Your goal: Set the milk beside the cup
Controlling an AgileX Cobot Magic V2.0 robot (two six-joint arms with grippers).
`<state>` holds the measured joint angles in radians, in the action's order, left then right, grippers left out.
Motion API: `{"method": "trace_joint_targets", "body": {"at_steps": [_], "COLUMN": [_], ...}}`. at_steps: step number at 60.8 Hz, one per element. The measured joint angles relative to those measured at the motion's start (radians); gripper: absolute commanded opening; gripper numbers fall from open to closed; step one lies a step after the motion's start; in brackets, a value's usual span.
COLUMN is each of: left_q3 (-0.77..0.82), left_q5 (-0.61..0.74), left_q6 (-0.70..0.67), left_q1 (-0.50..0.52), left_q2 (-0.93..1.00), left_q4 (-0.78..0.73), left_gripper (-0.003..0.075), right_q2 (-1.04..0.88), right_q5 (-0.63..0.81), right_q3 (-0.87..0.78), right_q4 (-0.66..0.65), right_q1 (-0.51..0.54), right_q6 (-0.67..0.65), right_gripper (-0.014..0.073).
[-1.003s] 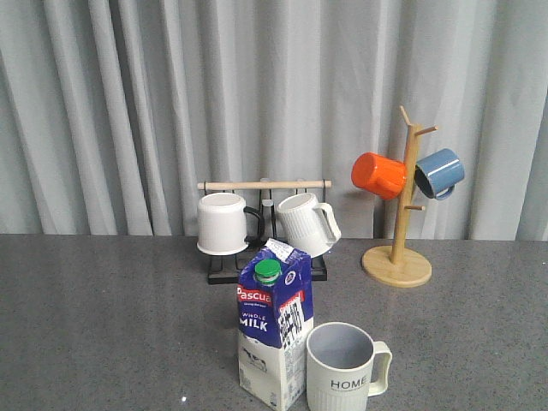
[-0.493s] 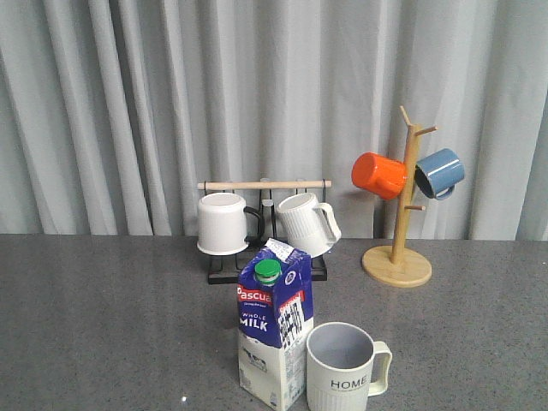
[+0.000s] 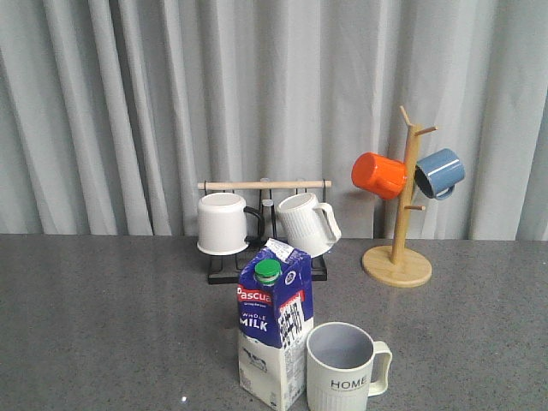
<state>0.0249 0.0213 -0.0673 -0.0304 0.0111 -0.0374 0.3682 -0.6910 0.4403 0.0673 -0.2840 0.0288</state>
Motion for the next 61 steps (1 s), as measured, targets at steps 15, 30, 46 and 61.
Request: {"method": "trace_joint_targets", "body": {"at_steps": [15,30,46,61], "left_q3": [0.0,0.0,0.0,0.0], "left_q5": [0.0,0.0,0.0,0.0], "left_q6": [0.0,0.0,0.0,0.0], "left_q1": [0.0,0.0,0.0,0.0], "left_q2": [0.0,0.0,0.0,0.0], "left_q4": [0.0,0.0,0.0,0.0], "left_gripper": [-0.0008,-0.0008,-0.0008,-0.0008], "right_q2": [0.0,-0.04,-0.21,-0.359], "right_q5": [0.0,0.106,0.46,0.603], "right_q3": [-0.001,-0.109,-0.37,-0.467], "right_q4": [-0.002,-0.091,-0.225,-0.233], "right_q1": [0.0,0.0,0.095,0.243], "right_q6": [0.0,-0.008,-0.166,-0.233], "right_gripper": [-0.0005,-0.0005,-0.0005,-0.0005]}}
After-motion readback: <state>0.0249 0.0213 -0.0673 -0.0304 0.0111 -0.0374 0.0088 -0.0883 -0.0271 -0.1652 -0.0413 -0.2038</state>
